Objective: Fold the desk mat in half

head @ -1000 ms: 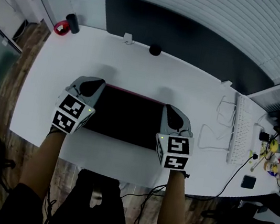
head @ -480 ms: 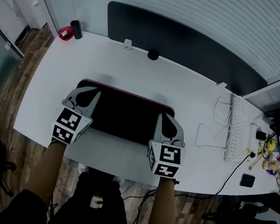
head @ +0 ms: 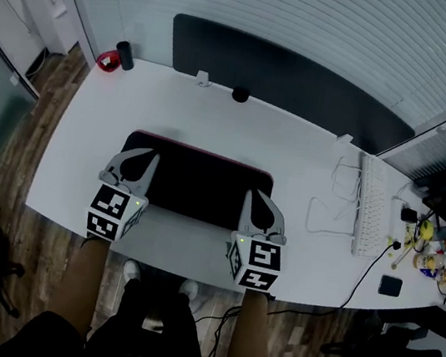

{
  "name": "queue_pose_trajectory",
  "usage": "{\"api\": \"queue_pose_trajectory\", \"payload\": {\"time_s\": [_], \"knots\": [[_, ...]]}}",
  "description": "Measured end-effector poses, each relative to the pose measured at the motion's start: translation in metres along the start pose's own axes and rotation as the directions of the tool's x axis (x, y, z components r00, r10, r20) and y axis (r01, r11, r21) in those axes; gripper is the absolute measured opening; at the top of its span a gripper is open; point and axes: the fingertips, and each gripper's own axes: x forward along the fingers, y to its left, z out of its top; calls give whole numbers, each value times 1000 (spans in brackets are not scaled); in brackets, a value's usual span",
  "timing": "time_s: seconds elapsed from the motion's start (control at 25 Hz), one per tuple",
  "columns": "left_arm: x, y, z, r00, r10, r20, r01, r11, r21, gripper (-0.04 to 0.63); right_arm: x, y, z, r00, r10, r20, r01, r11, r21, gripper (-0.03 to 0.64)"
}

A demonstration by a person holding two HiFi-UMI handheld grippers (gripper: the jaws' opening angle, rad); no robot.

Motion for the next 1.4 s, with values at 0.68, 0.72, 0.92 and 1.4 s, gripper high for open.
{"api": "queue_pose_trajectory", "payload": {"time_s": [0.68,0.72,0.92,1.4], "knots": [[-59,-20,25,996,51,71,-49,999,-23,-6,-56,20,25,996,-14,84,14,1000,6,8],[-64,-21,28,995,56,82,-53,998,-34,-5,-59,23,27,996,-13,85,14,1000,-4,8],[-87,-26,34,992,65,112,-59,996,-60,-5,-75,33,37,994,-24,110,26,1000,-12,8],[-118,-38,48,988,68,142,-65,998,-24,-5,-109,43,46,988,-28,153,35,999,-41,9]]}}
